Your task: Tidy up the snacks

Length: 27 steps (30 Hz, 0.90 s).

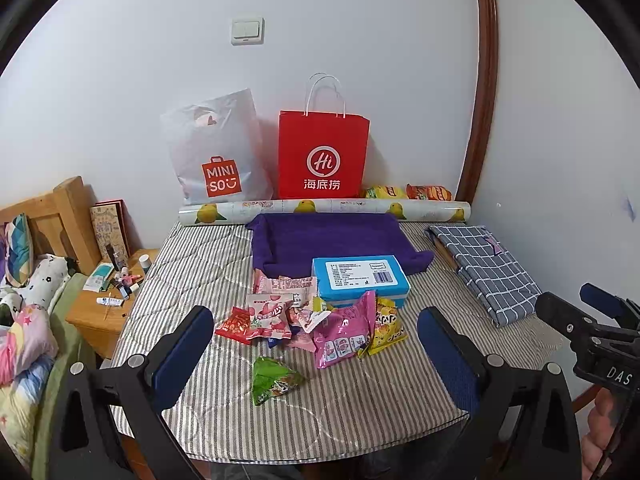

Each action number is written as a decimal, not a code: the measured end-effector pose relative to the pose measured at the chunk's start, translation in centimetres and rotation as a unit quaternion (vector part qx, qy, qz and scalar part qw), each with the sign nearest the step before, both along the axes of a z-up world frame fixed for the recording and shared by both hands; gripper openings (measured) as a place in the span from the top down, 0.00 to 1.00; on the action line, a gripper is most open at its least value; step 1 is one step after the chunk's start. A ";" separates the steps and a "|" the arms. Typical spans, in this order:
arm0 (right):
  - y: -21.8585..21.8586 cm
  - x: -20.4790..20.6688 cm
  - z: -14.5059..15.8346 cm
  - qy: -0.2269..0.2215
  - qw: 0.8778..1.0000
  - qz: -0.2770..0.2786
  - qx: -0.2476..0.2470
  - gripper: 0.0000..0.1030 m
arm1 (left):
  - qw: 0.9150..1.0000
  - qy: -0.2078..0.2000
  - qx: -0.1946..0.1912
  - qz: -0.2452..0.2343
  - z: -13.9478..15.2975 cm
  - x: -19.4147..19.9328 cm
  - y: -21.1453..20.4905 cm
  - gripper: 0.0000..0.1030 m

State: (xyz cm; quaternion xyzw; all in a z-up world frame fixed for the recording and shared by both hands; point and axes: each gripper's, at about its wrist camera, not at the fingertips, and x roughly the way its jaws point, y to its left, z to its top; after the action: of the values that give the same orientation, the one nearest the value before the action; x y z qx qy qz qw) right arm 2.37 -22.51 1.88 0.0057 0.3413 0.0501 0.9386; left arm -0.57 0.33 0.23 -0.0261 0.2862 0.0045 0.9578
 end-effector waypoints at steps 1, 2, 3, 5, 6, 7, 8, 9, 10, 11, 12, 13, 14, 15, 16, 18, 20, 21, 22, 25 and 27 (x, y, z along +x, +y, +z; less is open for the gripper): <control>0.1 0.0 0.0 0.000 1.000 0.001 0.000 0.00 | 1.000 0.000 0.000 0.000 0.0 0.0 0.0 0.00; 0.2 0.0 0.0 0.000 1.000 0.002 0.000 0.00 | 1.000 0.000 0.000 0.000 0.0 -0.1 0.1 0.00; 0.2 -0.1 0.0 0.000 1.000 0.002 0.000 0.00 | 1.000 0.000 0.000 -0.001 0.0 -0.1 0.1 0.00; 0.4 -0.1 -0.1 0.000 1.000 0.004 -0.001 0.00 | 1.000 -0.001 -0.001 -0.001 0.0 -0.1 0.1 0.00; 0.4 -0.1 -0.1 0.000 1.000 0.005 -0.001 0.00 | 1.000 -0.001 -0.001 -0.001 0.1 -0.1 0.2 0.00; 0.4 -0.2 0.0 0.000 1.000 0.005 -0.001 0.00 | 1.000 -0.001 -0.001 -0.001 0.1 0.0 0.2 0.00; 0.5 -0.2 0.0 -0.001 1.000 0.005 -0.001 0.00 | 1.000 0.000 -0.002 -0.001 0.1 0.0 0.2 0.00; 0.5 -0.2 0.0 0.000 1.000 0.005 0.000 0.00 | 1.000 0.000 -0.002 0.000 0.1 0.0 0.2 0.00; 0.5 -0.3 0.0 0.000 1.000 0.005 0.000 0.00 | 1.000 0.000 -0.002 -0.001 0.1 -0.1 0.2 0.00; 0.4 -0.3 0.0 0.000 1.000 0.005 0.001 0.00 | 1.000 -0.001 -0.002 -0.001 0.1 -0.1 0.2 0.00; 0.4 -0.3 0.0 0.000 1.000 0.005 0.002 0.00 | 1.000 -0.003 -0.002 -0.002 0.1 -0.1 0.2 0.00; 0.4 -0.3 0.0 0.000 1.000 0.006 0.002 0.00 | 1.000 -0.004 -0.002 -0.002 0.2 -0.1 0.2 0.00; 0.5 -0.3 0.0 0.000 1.000 0.006 0.003 0.00 | 1.000 -0.004 -0.002 -0.002 0.2 -0.1 0.2 0.00; 0.5 -0.3 0.1 0.000 1.000 0.006 0.003 0.00 | 1.000 -0.004 -0.002 -0.003 0.2 -0.1 0.1 0.00; 0.4 -0.2 0.1 0.001 1.000 0.006 0.004 0.00 | 1.000 -0.005 -0.002 -0.002 0.3 -0.1 0.1 0.00; 0.5 -0.2 0.1 0.001 1.000 0.007 0.006 0.00 | 1.000 -0.005 -0.004 -0.002 0.3 -0.1 0.1 0.00; 0.5 -0.2 0.2 0.000 1.000 0.009 0.007 0.00 | 1.000 -0.005 -0.004 -0.003 0.3 -0.2 0.1 0.00; 0.5 -0.3 0.2 -0.001 1.000 0.009 0.007 0.00 | 1.000 -0.004 -0.004 -0.002 0.3 -0.2 0.1 0.00; 0.4 -0.3 0.2 -0.001 1.000 0.008 0.007 0.00 | 1.000 -0.005 -0.004 -0.003 0.3 -0.2 0.1 0.00; 0.6 -0.3 0.2 -0.001 1.000 0.010 0.008 0.00 | 1.000 -0.005 -0.006 -0.003 0.3 -0.2 0.1 0.00; 0.6 -0.3 0.2 -0.001 1.000 0.010 0.008 0.00 | 1.000 -0.005 -0.006 -0.003 0.3 -0.2 0.1 0.00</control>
State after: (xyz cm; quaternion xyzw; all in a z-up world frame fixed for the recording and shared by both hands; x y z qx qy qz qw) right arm 2.09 -21.94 2.06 0.0097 0.3404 0.0619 0.9382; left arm -0.73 0.44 0.53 -0.0311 0.2815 -0.0001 0.9591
